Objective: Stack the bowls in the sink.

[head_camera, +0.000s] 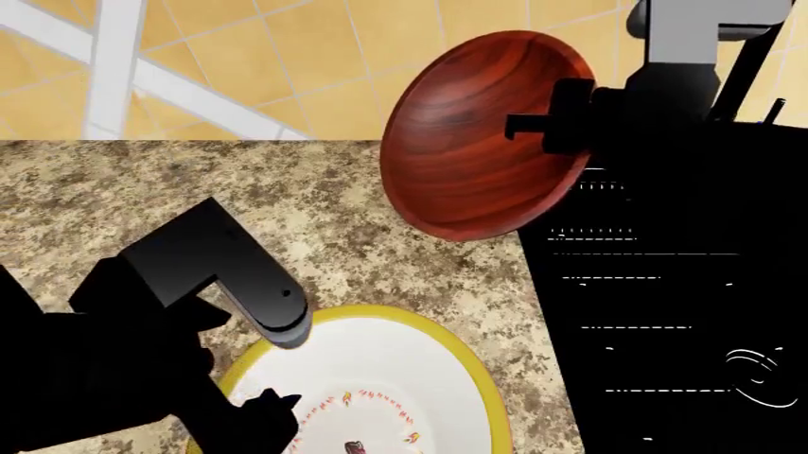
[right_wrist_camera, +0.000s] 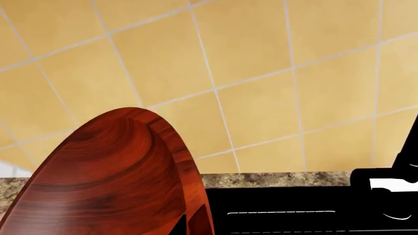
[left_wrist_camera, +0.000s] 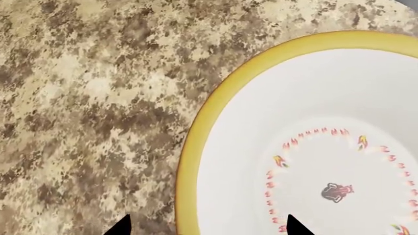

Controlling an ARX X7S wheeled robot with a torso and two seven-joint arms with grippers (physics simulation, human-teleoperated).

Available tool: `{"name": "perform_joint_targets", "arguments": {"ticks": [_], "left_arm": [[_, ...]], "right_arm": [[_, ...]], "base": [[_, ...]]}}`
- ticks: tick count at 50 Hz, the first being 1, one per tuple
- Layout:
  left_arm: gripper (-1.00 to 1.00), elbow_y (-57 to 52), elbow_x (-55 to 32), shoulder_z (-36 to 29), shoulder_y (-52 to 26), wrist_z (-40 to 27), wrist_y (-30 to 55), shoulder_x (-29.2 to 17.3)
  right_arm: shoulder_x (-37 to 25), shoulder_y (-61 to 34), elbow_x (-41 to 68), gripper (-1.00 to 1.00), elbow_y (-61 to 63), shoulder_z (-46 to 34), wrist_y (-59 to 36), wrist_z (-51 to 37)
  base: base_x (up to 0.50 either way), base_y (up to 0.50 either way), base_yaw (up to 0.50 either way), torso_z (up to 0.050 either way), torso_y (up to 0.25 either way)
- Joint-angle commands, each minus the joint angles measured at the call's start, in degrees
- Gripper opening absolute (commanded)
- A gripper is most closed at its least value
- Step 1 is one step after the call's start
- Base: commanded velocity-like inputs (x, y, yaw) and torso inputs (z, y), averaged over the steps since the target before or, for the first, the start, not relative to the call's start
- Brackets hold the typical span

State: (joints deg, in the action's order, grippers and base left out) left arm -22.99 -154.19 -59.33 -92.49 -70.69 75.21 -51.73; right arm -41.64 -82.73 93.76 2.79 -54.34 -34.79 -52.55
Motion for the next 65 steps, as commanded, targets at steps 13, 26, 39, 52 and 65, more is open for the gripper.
{"name": "perform_joint_targets", "arguments": {"ticks": [13,26,39,52,65], "left_arm": [[1.00,-1.11,6.31,2.04,7.39,4.54,0.03,0.22],[1.00,-1.44,9.51,3.54,10.80,7.01,0.18,-0.41],[-1.00,-1.70,10.21,4.44,10.73,7.70,-0.89,-0.76],[-1.00,-1.07,11.36,6.98,7.18,6.89,-1.51,-3.15],[-1.00,0.49,13.13,9.75,4.19,5.38,-3.19,-7.25]], "right_arm": [[-0.35,0.58,-1.44,-1.00,0.38,0.61,0.31,0.36],[-0.18,0.88,-2.12,-1.00,-0.08,0.34,0.38,0.90],[-0.17,0.87,-2.64,-1.00,-0.01,0.15,0.23,1.01],[-0.93,0.61,-5.96,-1.00,1.61,0.58,2.06,1.60],[-3.57,0.21,-6.44,-1.00,4.65,3.32,4.63,-0.89]], "base": [[0.00,0.00,0.00,0.000,0.000],[0.00,0.00,0.00,0.000,0.001],[0.00,0.00,0.00,0.000,0.000],[0.00,0.00,0.00,0.000,0.000],[0.00,0.00,0.00,0.000,0.000]]}}
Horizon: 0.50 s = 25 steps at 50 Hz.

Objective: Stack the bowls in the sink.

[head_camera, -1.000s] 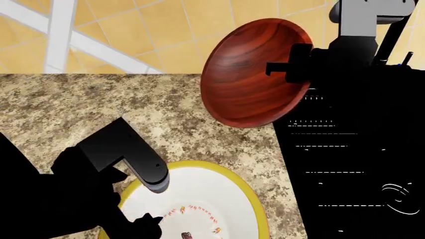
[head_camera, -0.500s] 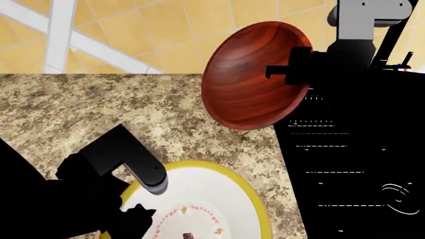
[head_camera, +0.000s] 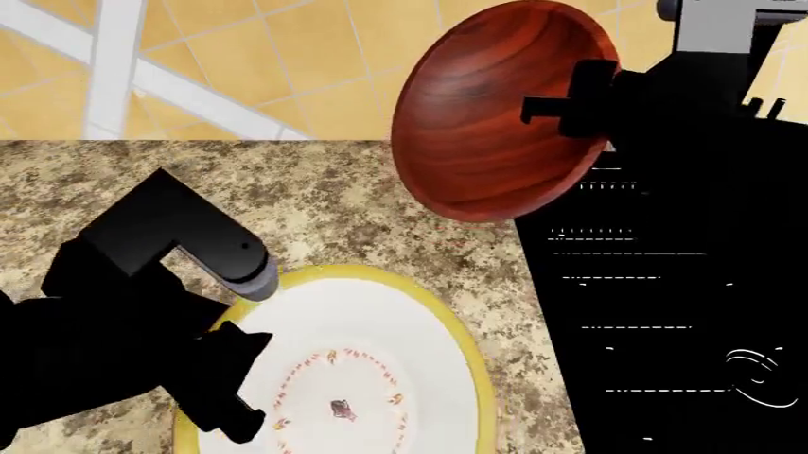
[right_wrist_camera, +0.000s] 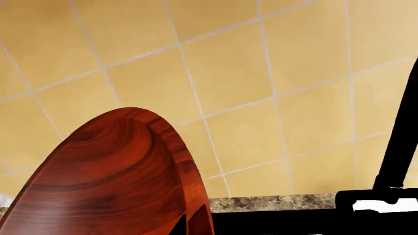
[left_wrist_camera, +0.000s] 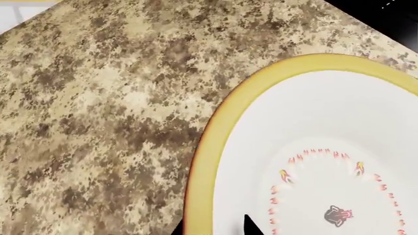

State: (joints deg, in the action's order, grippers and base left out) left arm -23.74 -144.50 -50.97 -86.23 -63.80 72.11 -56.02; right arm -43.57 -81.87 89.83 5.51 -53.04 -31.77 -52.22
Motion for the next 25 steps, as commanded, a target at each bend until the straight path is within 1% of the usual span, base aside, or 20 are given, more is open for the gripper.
{"name": "perform_joint_targets", "arguments": {"ticks": [1,11,15,17,25], "left_arm": [[-1.00,1.20,3.94,1.80,-2.19,-1.33,0.03,-3.10],[-1.00,1.85,6.28,6.57,-3.83,-0.33,-3.13,-5.32],[-1.00,1.35,5.73,8.19,-5.20,-0.79,-4.54,-6.85],[-1.00,1.24,5.64,9.77,-5.70,-0.83,-6.57,-7.74],[-1.00,1.97,7.10,13.83,-9.35,-1.56,-9.84,-9.02]], "right_arm": [[-1.79,-0.59,-2.63,-1.00,2.05,2.07,1.71,-1.36],[-2.50,0.98,0.66,-1.00,3.19,3.33,2.54,-1.00],[-2.61,1.40,1.07,-1.00,3.60,3.64,2.96,-1.16],[-2.65,1.44,1.16,-1.00,3.69,3.70,2.98,-1.16],[-2.14,2.46,1.40,-1.00,3.45,4.11,4.18,-0.41]], "base": [[0.00,0.00,0.00,0.000,0.000],[0.00,0.00,0.00,0.000,0.000],[0.00,0.00,0.00,0.000,0.000],[0.00,0.00,0.00,0.000,0.000],[0.00,0.00,0.00,0.000,0.001]]}}
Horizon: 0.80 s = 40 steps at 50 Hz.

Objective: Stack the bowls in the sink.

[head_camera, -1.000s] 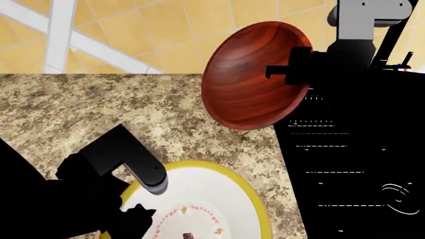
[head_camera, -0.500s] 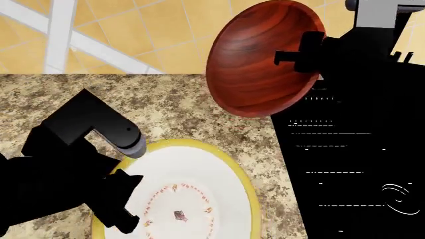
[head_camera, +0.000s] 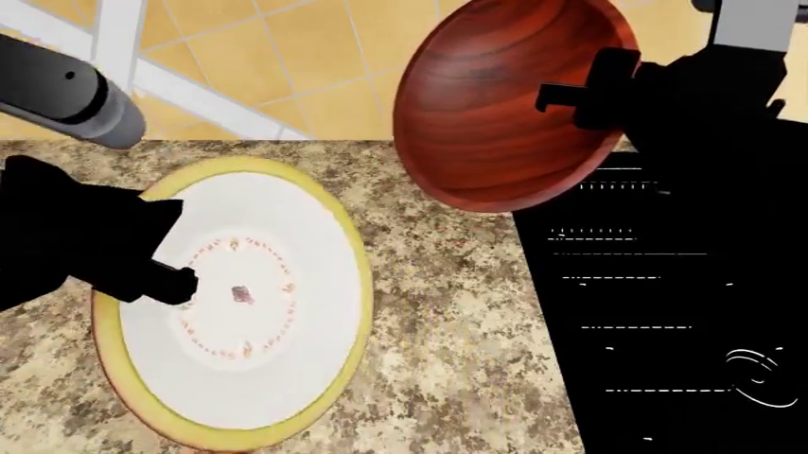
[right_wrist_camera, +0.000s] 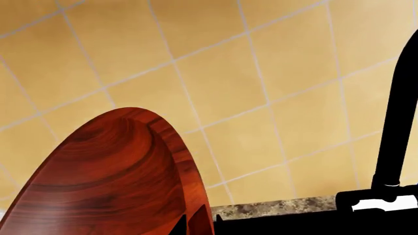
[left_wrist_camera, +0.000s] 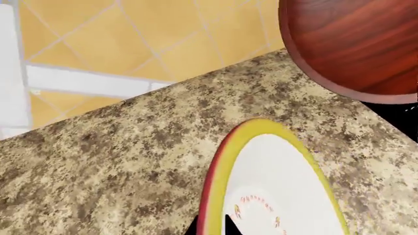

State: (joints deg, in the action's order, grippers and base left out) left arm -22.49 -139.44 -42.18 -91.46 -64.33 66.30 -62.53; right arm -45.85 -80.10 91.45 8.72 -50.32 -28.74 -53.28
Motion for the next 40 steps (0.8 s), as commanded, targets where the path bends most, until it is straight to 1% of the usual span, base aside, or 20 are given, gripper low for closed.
{"name": "perform_joint_targets", "arguments": {"ticks": [1,12,17,21,24,32,38,40], "left_arm": [[-1.00,1.04,1.88,5.33,-4.94,-1.36,-4.18,-2.55],[-1.00,3.49,3.71,8.04,-9.63,-3.67,-7.22,-2.52],[-1.00,4.05,4.17,8.12,-11.05,-4.49,-6.76,-2.75],[-1.00,4.25,4.24,7.51,-12.10,-5.13,-6.11,-1.82],[-1.00,4.31,5.44,7.76,-12.06,-4.76,-6.24,-1.48],[-1.00,3.06,9.43,8.44,-9.19,-3.64,-7.61,-2.04],[-1.00,3.05,10.83,8.66,-8.93,-3.66,-8.01,-2.17],[-1.00,3.05,11.09,8.72,-8.92,-3.72,-8.13,-2.26]], "right_arm": [[0.25,0.70,-0.23,-1.00,0.04,1.40,1.21,0.83],[0.54,1.17,-0.61,-1.00,-0.25,1.57,1.85,1.54],[0.56,1.44,-0.56,-1.00,-0.11,1.78,2.21,1.78],[0.64,1.59,-0.59,-1.00,0.03,1.83,2.36,1.87],[0.37,1.66,-0.43,-1.00,0.44,2.16,2.62,1.67],[-0.44,2.51,-4.24,-1.00,3.22,2.42,4.74,2.78],[-0.89,1.77,-5.45,-1.00,4.43,2.13,4.08,2.58],[-1.00,1.56,-4.93,-1.00,4.70,2.15,3.67,2.37]], "base": [[0.00,0.00,0.00,0.000,0.000],[0.00,0.00,0.00,0.000,0.001],[0.00,0.00,0.00,0.000,0.000],[0.00,0.00,0.00,0.000,0.000],[0.00,0.00,0.00,0.000,0.003],[0.00,0.00,0.00,0.000,0.000],[0.00,0.00,0.00,0.000,0.002],[-0.28,0.00,0.00,0.000,0.000]]}}
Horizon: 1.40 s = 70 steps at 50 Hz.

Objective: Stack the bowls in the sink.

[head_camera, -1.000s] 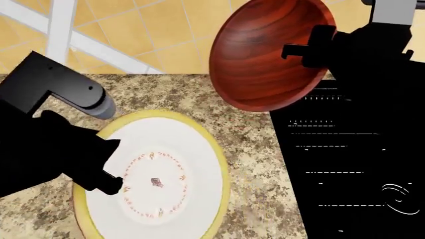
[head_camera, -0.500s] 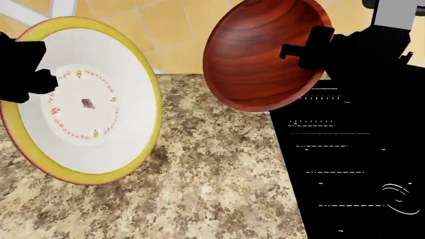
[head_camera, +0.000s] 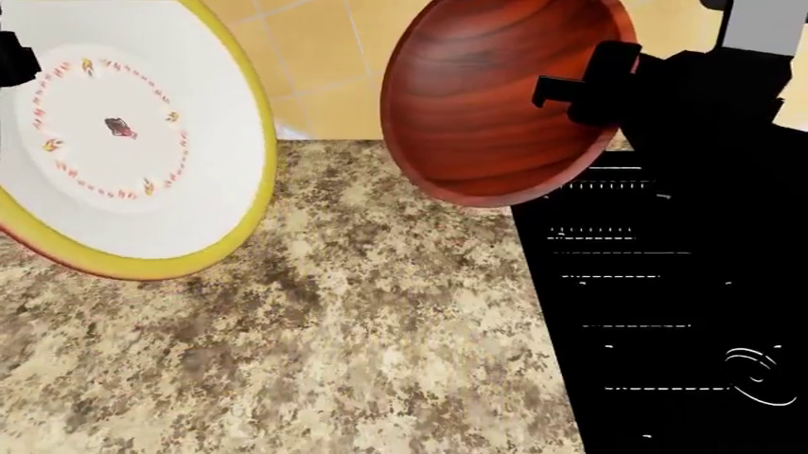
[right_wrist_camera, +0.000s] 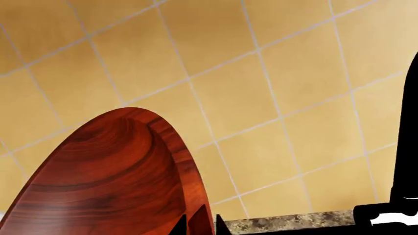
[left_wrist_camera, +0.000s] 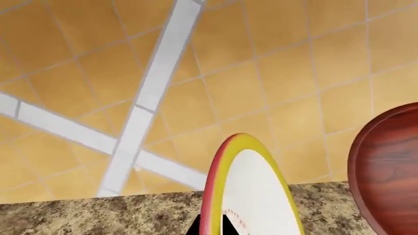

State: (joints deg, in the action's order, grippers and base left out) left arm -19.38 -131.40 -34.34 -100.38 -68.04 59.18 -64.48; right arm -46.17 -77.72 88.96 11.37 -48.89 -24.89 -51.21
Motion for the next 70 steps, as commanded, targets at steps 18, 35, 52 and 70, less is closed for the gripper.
{"name": "perform_joint_targets", "arguments": {"ticks": [18,35,52,70], "left_arm": [[-1.00,-0.30,4.74,1.32,-0.15,-0.40,-1.62,-0.92],[-1.00,-0.36,5.53,1.62,0.00,0.18,-1.99,-1.05],[-1.00,-0.14,5.82,1.63,-0.54,0.07,-1.90,-1.12],[-1.00,0.18,5.89,1.43,-1.15,-0.40,-1.70,-1.21]], "right_arm": [[-1.91,-1.67,-0.11,-1.00,4.23,1.30,-1.64,-0.61],[-4.77,0.86,1.03,-1.00,7.45,2.94,0.48,-0.58],[-6.39,2.48,1.25,-1.00,8.81,3.80,1.75,0.01],[-12.91,5.82,3.41,-1.00,11.92,6.75,4.77,-2.30]], "base": [[-0.50,-0.04,0.00,0.000,0.001],[-0.46,-0.38,0.00,0.000,0.000],[-0.31,-0.50,0.00,0.000,0.000],[-0.09,-0.50,0.00,0.001,0.000]]}}
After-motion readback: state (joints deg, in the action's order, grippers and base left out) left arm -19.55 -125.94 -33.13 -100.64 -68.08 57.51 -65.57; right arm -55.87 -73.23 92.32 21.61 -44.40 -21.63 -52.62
